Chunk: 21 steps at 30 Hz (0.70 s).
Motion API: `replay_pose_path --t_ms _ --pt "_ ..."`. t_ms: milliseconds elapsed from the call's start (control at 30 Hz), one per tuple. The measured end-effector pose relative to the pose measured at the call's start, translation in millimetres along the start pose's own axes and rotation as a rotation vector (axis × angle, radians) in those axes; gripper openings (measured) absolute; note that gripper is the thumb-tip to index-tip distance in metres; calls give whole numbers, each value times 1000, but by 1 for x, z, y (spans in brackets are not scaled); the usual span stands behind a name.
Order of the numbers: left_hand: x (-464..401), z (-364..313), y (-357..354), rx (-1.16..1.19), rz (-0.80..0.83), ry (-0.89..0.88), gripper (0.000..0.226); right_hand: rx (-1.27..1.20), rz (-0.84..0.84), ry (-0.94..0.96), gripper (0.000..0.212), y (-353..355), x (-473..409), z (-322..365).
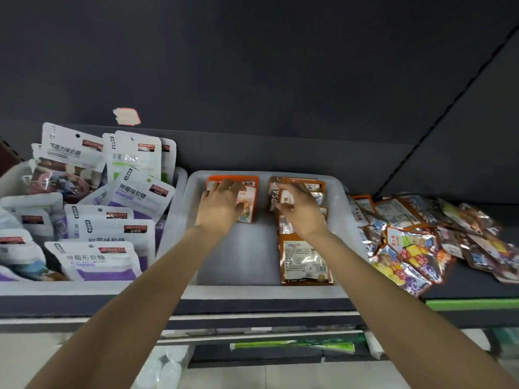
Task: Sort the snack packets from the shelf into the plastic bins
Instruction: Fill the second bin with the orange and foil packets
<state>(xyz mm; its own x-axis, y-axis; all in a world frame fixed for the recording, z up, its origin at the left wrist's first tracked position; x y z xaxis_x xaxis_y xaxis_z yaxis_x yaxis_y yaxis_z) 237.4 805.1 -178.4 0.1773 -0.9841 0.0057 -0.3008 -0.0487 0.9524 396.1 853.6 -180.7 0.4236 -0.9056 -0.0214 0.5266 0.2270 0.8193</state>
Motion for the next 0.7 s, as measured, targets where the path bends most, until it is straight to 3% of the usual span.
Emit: replay_pose_path --t_ms 267,467,567,700 --pt "12 -172 -24 241 18 -244 32 25 -148 -92 32 98 59 -123" --pt "1 -292 -80 320 130 -329 33 125 -43 -258 42 139 92 -249" --pt "-6 -321 -122 226 225 -296 47 152 37 -314 57 142 99 -294" --pt "-4 -331 -173 73 390 -232 86 95 189 -310 79 132 100 -316"
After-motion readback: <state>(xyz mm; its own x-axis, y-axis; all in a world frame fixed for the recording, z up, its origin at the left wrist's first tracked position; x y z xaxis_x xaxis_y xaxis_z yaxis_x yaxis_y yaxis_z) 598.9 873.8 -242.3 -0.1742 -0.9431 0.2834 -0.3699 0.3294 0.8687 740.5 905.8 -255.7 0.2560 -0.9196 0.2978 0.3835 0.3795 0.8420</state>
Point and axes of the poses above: each hand's wrist, its own x-axis away from the middle knuckle, its own y-axis out of the back of the hand, z = x × y, the point moved 8 cm from there along -x, towards the middle knuckle, and after that the axes turned 4 degrees about z, right-handed, at the moved point
